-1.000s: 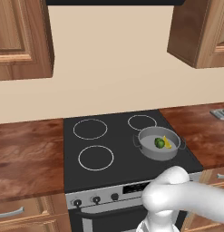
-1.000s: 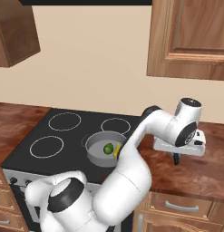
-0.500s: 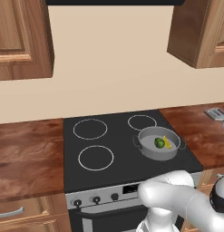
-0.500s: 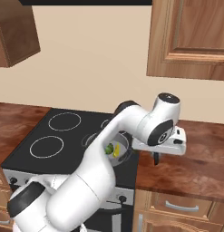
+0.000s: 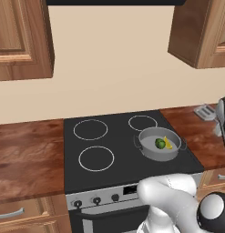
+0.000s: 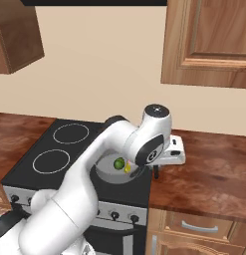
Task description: Put the avocado and lemon wedge in the pot. Retrieve the spatula and lightly stir the vegetables in the pot.
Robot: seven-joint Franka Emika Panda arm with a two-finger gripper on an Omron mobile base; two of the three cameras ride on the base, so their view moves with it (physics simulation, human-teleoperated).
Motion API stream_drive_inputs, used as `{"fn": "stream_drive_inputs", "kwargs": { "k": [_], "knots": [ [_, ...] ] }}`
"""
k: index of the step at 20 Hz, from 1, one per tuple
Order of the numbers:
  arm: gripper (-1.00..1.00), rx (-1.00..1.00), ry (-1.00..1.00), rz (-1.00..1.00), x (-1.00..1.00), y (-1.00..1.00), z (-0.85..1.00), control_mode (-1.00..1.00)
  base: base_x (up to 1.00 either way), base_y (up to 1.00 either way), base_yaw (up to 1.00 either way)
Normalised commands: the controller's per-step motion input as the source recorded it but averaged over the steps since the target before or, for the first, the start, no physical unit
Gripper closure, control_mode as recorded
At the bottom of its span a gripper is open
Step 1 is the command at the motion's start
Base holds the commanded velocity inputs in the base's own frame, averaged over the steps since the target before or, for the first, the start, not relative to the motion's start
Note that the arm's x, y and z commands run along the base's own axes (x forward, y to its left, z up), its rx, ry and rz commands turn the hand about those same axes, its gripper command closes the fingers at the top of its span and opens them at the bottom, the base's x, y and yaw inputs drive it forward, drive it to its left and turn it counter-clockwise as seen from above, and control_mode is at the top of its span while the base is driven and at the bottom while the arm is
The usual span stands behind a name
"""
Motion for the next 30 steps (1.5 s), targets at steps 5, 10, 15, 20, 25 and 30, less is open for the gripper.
{"fn": "stream_drive_inputs", "kwargs": {
  "k": [5,10,15,20,25,30],
  "knots": [
    [1.00,-0.02,0.00,0.09,0.00,0.35,0.00,-1.00,0.00,0.00,0.00],
    [1.00,0.00,0.00,0.04,0.00,0.28,0.00,-1.00,0.00,0.00,0.00],
    [1.00,0.00,0.00,0.00,0.00,0.35,0.00,-1.00,0.00,0.00,0.00],
    [1.00,0.00,0.00,-0.02,0.14,0.42,0.00,-1.00,0.00,0.00,0.00],
    [1.00,0.00,0.00,-0.04,0.19,0.40,0.00,-1.00,0.00,0.00,0.00],
    [1.00,-0.01,0.00,-0.04,0.36,0.34,0.00,-1.00,0.00,0.00,0.00]
  ]
}}
